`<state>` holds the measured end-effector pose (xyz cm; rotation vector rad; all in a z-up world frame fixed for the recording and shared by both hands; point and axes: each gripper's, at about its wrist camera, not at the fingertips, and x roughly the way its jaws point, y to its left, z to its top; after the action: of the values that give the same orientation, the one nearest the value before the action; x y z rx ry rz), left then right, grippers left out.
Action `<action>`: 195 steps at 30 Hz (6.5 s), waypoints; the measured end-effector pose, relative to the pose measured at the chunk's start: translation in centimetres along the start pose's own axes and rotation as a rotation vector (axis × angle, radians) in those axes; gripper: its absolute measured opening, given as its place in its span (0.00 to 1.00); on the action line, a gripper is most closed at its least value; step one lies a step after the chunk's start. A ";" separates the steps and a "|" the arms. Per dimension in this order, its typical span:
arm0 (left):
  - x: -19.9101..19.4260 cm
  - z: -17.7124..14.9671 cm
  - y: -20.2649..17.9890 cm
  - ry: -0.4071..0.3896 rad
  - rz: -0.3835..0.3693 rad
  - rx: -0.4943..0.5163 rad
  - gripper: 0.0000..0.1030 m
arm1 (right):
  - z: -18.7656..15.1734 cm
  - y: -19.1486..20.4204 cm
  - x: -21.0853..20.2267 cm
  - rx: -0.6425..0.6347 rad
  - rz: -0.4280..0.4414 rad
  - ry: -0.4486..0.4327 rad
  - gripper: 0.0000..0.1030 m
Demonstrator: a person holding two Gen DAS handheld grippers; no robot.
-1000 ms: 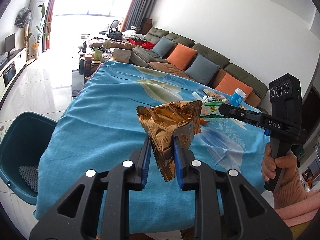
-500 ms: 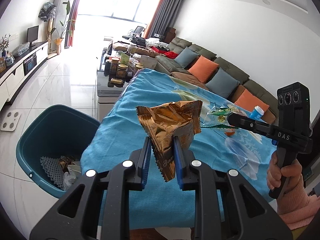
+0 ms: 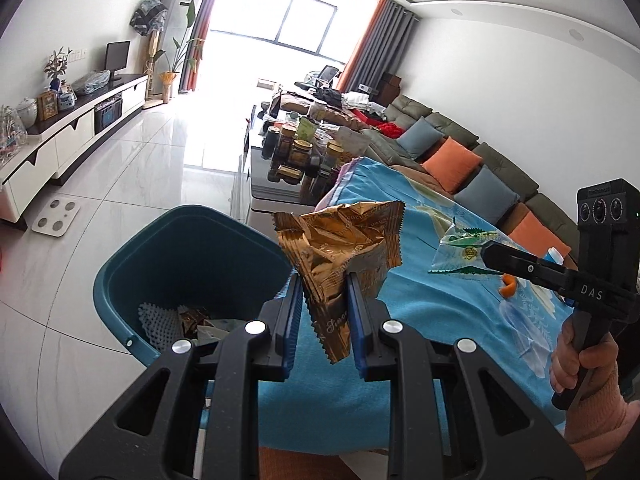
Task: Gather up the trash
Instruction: 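Lower the left tool into the teal bin and open it to drop the wrapper, then move both tools back over the bed toward the orange peel and tissue, then grasp the orange peel with the left tool while the right tool grasps the white tissue, then lift the orange peel and tissue and carry them toward the teal bin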
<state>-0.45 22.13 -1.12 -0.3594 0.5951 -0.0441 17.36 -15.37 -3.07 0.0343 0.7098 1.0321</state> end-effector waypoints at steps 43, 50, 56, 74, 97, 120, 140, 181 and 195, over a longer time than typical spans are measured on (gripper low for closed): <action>3.7 -1.5 9.6 0.072 0.202 -0.169 0.22 | 2.8 6.2 13.7 -0.160 0.029 0.231 0.03; 5.4 -1.7 10.2 0.095 0.217 -0.177 0.24 | 3.0 6.3 15.8 -0.147 0.019 0.267 0.03; 7.0 -1.9 10.6 0.121 0.216 -0.194 0.27 | 3.0 6.4 17.3 -0.126 0.020 0.300 0.06; 9.6 -2.9 11.1 0.146 0.204 -0.217 0.35 | 2.5 3.6 13.2 -0.043 0.034 0.242 0.12; 7.4 -1.3 -9.9 0.022 -0.030 0.177 0.63 | -2.6 -4.9 -3.4 0.121 -0.148 -0.008 0.27; 13.1 -3.1 -21.1 0.167 -0.222 0.365 0.69 | -6.5 -14.4 -13.9 0.291 -0.433 -0.124 0.42; 21.7 -3.3 -30.9 0.341 -0.308 0.535 0.52 | -6.3 -21.9 -13.9 0.358 -0.555 -0.050 0.49; 13.4 -2.3 -21.1 0.204 -0.280 0.393 0.22 | -6.2 -13.6 -12.1 0.286 -0.327 -0.108 0.12; 8.6 -1.9 -15.3 0.128 -0.256 0.321 0.21 | -6.2 -10.2 -9.1 0.250 -0.255 -0.073 0.12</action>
<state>6.58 5.99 -2.00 -0.1187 0.6538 -0.4065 18.97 -29.83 -6.65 0.1923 0.7525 0.6909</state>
